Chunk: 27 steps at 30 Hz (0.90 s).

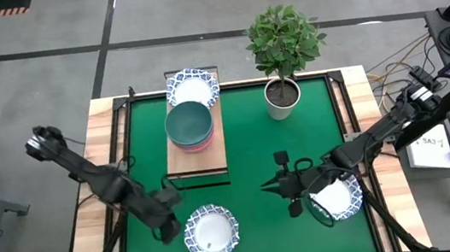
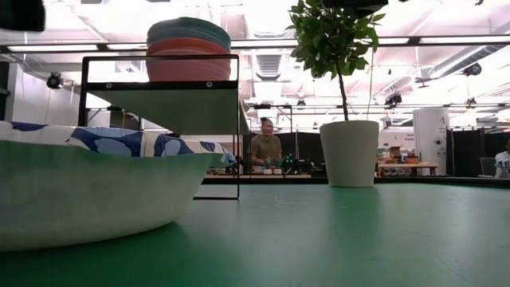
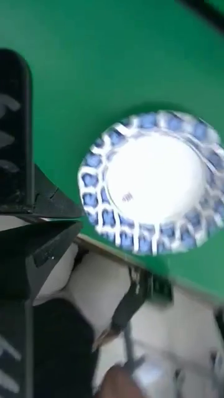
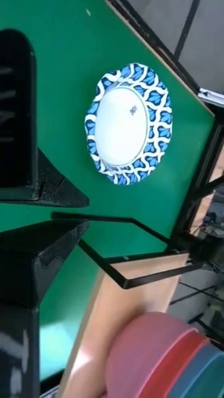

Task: Place and stack bowls onto a shelf
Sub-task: Stack the white patterned bowl on top of the white patterned bowl on the shelf

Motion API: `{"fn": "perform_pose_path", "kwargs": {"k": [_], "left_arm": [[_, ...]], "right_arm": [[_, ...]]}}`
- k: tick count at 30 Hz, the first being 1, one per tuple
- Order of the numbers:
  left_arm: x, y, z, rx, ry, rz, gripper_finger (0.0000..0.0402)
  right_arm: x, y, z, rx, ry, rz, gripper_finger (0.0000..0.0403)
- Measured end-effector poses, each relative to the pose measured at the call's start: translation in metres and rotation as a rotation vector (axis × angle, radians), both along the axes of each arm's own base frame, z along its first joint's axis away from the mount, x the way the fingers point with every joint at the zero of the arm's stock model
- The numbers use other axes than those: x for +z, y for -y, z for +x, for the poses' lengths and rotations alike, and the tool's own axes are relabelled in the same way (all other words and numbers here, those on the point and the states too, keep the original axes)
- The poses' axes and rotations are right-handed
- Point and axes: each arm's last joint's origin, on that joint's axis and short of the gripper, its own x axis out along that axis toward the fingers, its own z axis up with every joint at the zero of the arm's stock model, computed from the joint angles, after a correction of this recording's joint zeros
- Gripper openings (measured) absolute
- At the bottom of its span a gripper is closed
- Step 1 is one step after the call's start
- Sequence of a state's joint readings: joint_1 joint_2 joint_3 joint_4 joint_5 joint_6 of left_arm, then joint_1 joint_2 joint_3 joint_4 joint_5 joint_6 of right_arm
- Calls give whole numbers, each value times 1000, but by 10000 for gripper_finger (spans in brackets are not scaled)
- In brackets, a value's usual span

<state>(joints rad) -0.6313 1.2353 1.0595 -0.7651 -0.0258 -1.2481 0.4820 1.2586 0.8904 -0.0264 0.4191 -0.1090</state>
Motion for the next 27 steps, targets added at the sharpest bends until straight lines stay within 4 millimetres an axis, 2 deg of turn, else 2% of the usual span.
{"fn": "perform_pose_path", "kwargs": {"k": [7,13,20,27], "left_arm": [[-45,19,24,111,-231,16,21],[-74,24,38,207,-328,61,83],[-94,25,47,256,-363,129,159],[-110,28,52,262,-398,167,169]], "right_arm": [[-18,4,-8,6,-11,3,31],[-12,7,-15,4,17,29,31],[-9,-2,-22,40,28,40,31],[-9,-5,-23,42,30,48,31]]}}
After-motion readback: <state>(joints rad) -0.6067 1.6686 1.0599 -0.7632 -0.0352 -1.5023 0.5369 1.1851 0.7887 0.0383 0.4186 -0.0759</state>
